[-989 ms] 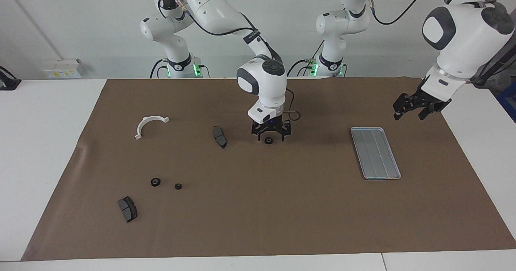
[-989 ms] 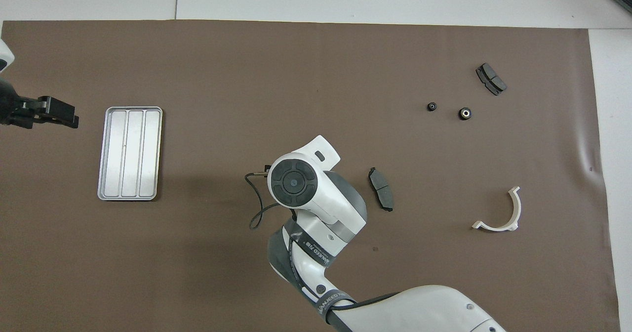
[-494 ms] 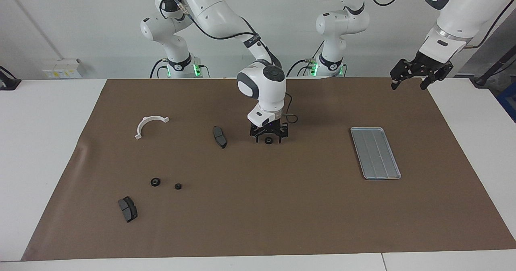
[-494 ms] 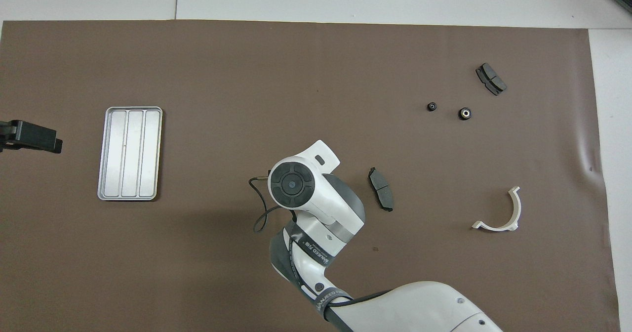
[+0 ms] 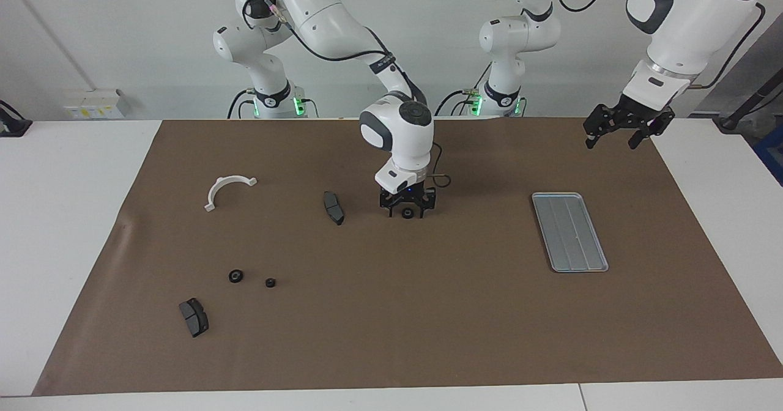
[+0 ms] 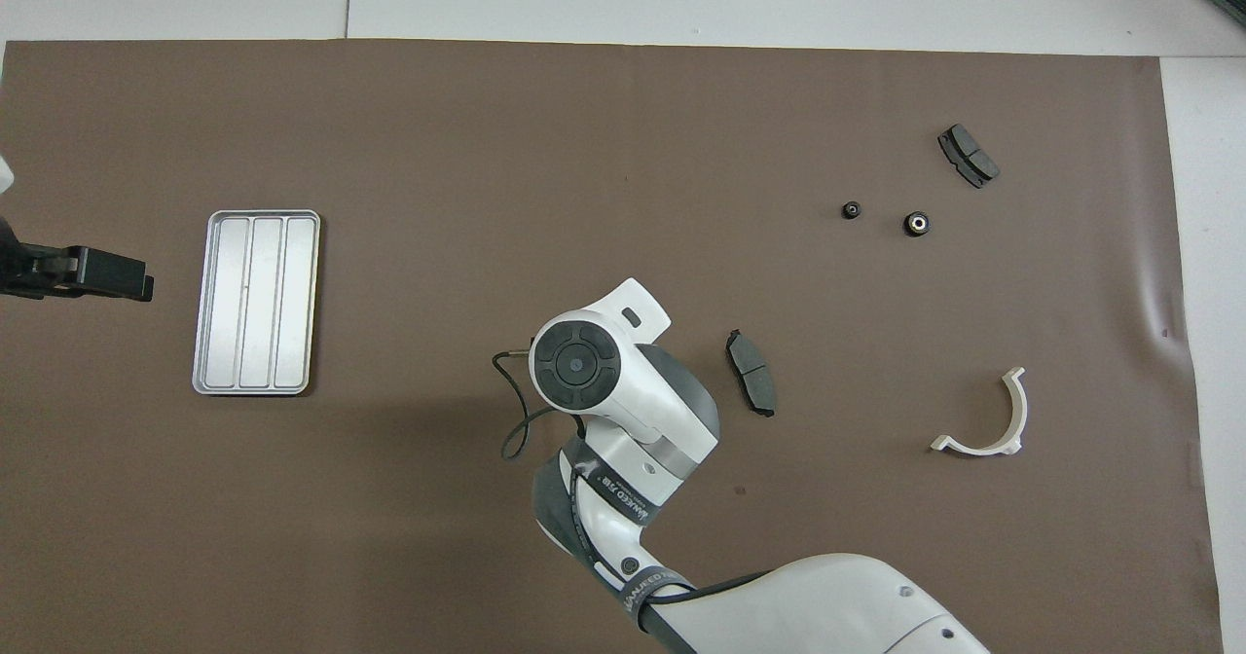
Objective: Place bearing gear from tray to pile
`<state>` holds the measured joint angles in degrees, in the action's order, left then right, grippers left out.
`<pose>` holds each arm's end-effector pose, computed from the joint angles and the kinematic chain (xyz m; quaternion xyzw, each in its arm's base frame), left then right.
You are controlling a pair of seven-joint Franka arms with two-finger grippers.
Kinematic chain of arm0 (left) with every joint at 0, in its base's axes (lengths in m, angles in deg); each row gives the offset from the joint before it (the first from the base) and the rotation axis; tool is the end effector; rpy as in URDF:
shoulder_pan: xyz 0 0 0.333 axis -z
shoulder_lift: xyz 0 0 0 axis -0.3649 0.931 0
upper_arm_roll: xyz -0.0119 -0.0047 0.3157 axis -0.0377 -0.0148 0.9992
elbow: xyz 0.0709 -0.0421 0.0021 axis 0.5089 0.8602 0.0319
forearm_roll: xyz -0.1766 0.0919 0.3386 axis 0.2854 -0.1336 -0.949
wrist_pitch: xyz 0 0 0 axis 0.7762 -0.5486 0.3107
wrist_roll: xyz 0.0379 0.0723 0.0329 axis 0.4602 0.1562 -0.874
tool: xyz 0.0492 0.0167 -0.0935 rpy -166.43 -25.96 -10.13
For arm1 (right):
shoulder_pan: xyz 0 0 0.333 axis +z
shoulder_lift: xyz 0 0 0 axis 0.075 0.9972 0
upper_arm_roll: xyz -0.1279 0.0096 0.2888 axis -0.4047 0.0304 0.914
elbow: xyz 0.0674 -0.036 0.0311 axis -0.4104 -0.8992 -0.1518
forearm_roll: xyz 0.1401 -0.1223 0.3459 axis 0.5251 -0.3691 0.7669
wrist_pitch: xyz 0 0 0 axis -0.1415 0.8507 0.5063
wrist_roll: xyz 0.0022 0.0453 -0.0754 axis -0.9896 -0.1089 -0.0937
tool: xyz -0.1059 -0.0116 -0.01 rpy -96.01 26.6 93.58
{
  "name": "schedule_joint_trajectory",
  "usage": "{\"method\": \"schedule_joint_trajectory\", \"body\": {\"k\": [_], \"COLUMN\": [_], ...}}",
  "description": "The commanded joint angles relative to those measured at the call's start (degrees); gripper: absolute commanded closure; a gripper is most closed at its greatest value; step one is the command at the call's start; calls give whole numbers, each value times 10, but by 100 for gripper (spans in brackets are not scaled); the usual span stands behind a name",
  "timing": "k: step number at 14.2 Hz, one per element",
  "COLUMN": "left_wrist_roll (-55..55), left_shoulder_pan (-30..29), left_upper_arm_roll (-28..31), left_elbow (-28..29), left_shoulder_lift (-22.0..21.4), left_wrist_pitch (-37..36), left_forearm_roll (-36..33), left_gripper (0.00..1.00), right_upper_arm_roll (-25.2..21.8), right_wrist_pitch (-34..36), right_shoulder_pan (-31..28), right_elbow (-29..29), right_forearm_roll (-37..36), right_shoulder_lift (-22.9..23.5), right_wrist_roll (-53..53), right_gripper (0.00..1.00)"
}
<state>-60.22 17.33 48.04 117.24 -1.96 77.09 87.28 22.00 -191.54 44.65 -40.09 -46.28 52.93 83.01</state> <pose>0.5391 -0.0025 0.5899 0.9990 -0.0440 0.0085 0.0068 0.5090 0.4306 0.2826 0.9972 -0.0397 0.0628 0.0079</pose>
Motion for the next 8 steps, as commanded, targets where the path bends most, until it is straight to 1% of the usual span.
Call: {"method": "schedule_joint_trajectory", "body": {"k": [1,4,5,8], "left_wrist_roll": [5,1,2,5], "left_shoulder_pan": [3,3,2,-2], "left_upper_arm_roll": [2,2,2,3], "left_elbow": [21,21,22,17], "left_shoulder_lift": [-22,-21,-20,-18], "left_wrist_pitch": [17,27,42,44], "left_forearm_roll": [-9,-9,-9,-9], "left_gripper": [0,0,0,0], "right_upper_arm_roll": [0,1,1,3], "right_wrist_pitch": [-4,-3,-3,-3], "right_shoulder_pan": [0,1,1,0], "right_elbow": [-6,-6,-6,-6], "right_forearm_roll": [-6,-6,-6,-5], "right_shoulder_lift": [-3,-3,-3,-3], "right_wrist_roll": [4,4,3,3], "right_gripper": [20,22,26,36]}}
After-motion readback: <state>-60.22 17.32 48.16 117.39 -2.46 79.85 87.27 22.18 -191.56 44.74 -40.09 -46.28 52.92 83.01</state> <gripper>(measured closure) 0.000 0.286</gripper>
